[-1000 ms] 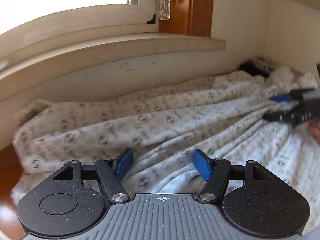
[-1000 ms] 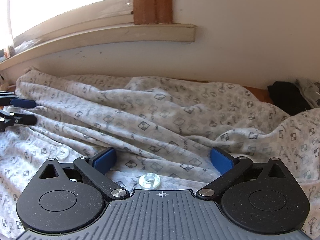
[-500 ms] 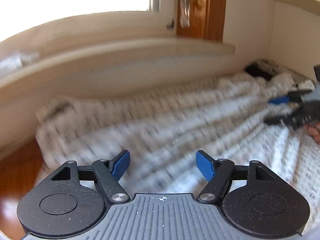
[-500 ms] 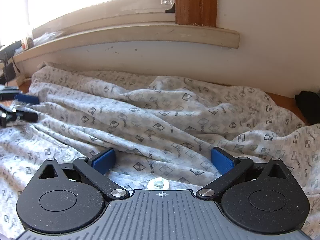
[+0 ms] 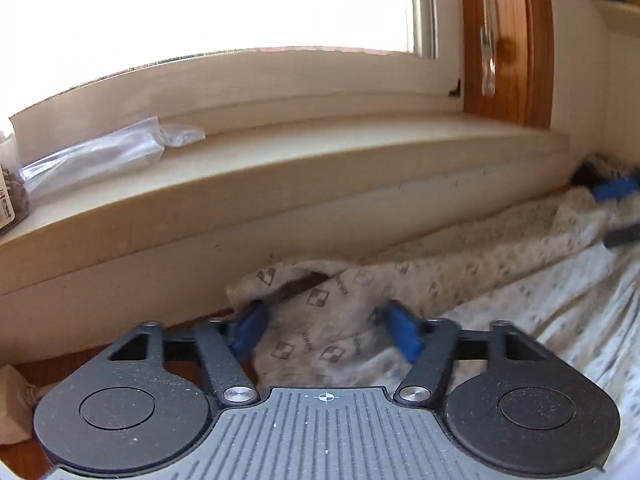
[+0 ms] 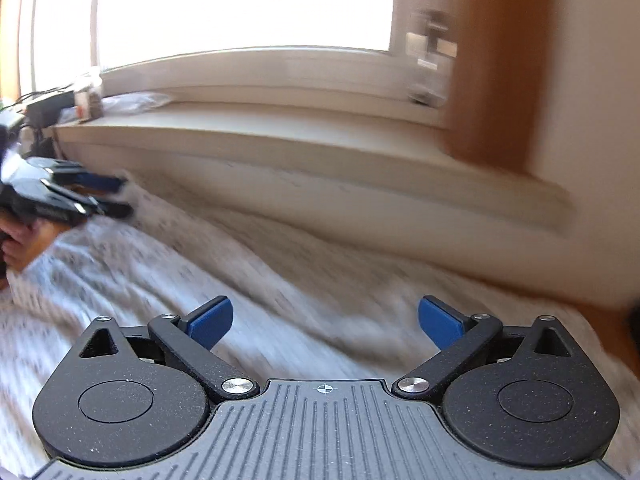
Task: Fold clothes
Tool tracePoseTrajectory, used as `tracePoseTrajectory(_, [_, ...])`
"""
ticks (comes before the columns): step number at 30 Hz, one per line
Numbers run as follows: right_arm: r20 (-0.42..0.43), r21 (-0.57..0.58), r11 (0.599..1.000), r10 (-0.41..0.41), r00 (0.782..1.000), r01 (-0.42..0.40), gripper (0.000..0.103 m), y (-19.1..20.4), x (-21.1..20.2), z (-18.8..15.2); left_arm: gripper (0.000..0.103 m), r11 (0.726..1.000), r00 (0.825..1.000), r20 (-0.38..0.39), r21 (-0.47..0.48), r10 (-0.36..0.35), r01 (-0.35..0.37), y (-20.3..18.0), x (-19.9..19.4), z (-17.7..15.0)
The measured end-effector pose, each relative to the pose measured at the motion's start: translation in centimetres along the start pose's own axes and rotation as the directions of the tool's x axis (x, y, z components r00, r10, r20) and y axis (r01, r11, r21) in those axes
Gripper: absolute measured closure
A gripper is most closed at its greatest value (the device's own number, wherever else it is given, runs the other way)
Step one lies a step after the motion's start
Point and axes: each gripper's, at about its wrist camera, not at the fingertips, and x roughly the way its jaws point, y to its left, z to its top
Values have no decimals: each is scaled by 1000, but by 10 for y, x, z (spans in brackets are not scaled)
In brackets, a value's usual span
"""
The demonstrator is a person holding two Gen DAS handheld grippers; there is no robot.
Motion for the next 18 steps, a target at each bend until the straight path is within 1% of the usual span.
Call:
tracePoseTrajectory(1, [2,0,1000,30,1000,-30,9,8,10,8,61,1000,1000,-9,5,-23,23,1,0,-2])
tracePoseTrajectory(2, [1,0,998,60,998,-60,12,18,20,16,81,999,999,-18,9,-46,46,2,1,-3])
tracePoseTrajectory(3, [0,-1,996,91,996,-91,14,27,30,23,91,998,997,-27,13,-69,69,3,1,-5])
tracePoseTrajectory(4, [-2,-2,992,122,992,-122,19,36,40,31,92,996,995,-35,18,-89,89,4,1,-7])
tracePoseTrajectory(5, [-3,-8,990,140,990,-140,20,47,49,37,92,995,995,-33,26,-94,95,5,-2,-7])
tracePoseTrajectory(7, [-8,-26,986,167,986,-167,22,70,64,47,92,995,995,-35,29,-98,99,5,-8,-10])
tracePoseTrajectory(11, [-22,-54,972,229,973,-229,24,112,89,62,92,991,990,-61,29,-131,133,5,-14,-19])
tracePoseTrajectory(13, [-37,-76,967,242,969,-244,24,129,101,67,92,989,989,-60,39,-139,141,3,-16,-20])
tracePoseTrajectory(16, [-61,-110,963,240,969,-246,25,150,115,72,92,987,988,-60,60,-144,147,-1,-18,-21])
tracePoseTrajectory(18, [-88,-107,966,226,970,-235,29,155,126,74,92,986,987,-54,68,-150,154,-3,-20,-21])
